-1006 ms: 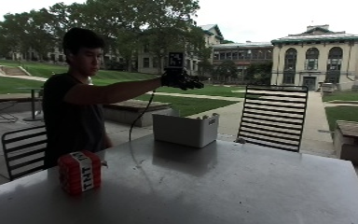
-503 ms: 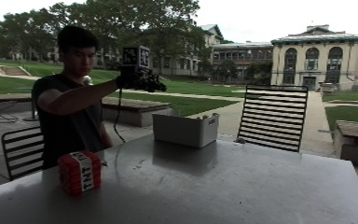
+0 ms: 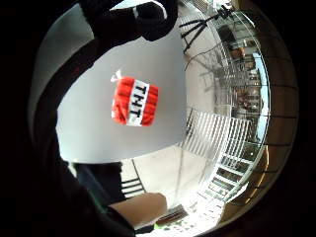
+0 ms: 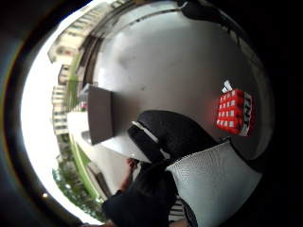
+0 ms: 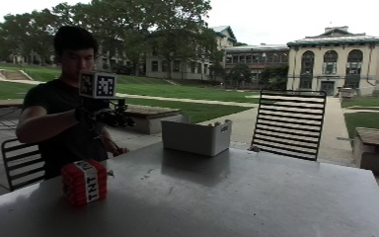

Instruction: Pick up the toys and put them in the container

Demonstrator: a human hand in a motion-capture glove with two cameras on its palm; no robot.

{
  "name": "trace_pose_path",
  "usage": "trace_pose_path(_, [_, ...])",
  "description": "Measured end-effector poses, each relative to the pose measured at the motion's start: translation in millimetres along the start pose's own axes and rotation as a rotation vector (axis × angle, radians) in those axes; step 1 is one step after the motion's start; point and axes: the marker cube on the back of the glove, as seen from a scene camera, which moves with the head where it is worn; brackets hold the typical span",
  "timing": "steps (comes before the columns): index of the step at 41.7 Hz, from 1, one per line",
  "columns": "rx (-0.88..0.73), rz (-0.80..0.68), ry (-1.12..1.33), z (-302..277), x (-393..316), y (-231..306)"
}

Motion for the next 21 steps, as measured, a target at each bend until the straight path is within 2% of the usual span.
trace_pose_path(21, [-0.192, 0.14, -0.01, 134, 92, 7])
